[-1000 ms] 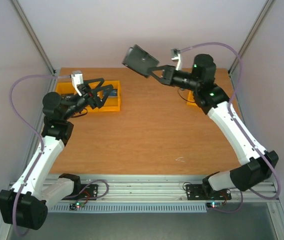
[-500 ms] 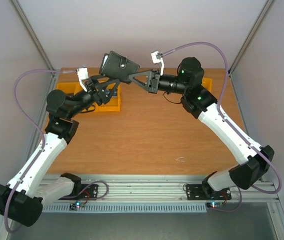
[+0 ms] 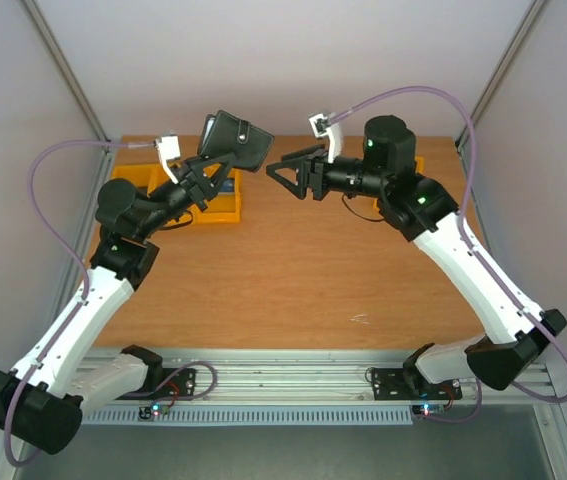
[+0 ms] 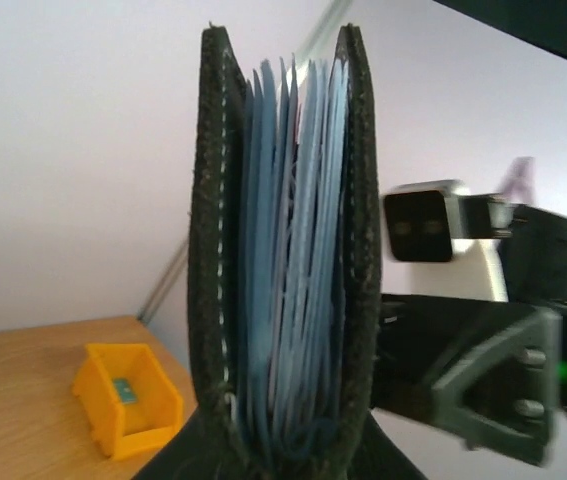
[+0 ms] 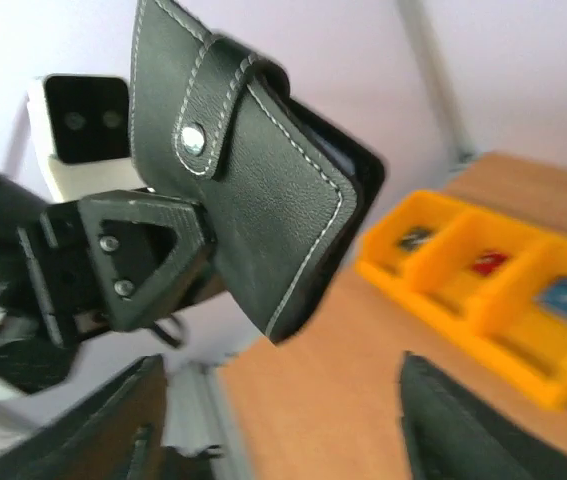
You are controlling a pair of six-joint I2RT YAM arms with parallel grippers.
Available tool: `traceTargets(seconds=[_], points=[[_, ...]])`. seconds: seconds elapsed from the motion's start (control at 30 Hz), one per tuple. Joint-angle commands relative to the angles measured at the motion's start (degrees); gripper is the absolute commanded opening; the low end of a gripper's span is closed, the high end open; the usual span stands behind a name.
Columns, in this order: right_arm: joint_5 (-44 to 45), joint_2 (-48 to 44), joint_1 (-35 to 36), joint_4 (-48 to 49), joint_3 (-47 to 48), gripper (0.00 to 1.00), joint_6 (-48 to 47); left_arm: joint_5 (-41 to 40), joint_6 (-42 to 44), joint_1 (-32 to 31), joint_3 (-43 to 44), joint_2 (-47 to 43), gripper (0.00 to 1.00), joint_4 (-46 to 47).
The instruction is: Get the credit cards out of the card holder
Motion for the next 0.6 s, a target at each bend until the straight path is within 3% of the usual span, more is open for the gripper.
traceTargets(seconds=[0.0,0.1,0.23,0.33,0.57], points=[[21.2,-3.0,0.3,-24.6,9.8,0.73,-17.9,-8.4,5.9,0.5,-1.6,-2.7,0.00,-6.8],[31.6,-2.1,2.5,-33.3,15.5,0.75,-25.3,-12.5,10.9,0.5,-2.4,-3.4,0.00,-13.0],[43.6,0.0,14.4,-33.5,16.8,0.72,-37.5,-12.8,16.9,-0.8,-2.4,-3.4,0.00,-15.8],[45.9,4.1,18.0,-32.0,19.5,0.66,-41.1,-11.4,19.5,-2.2,-2.4,-3.4,0.00,-16.2],[47.6,11.9,18.5,-28.7,23.8,0.47,-43.3,-7.7,19.0,-2.6,-3.2,-3.8,0.00,-14.2]])
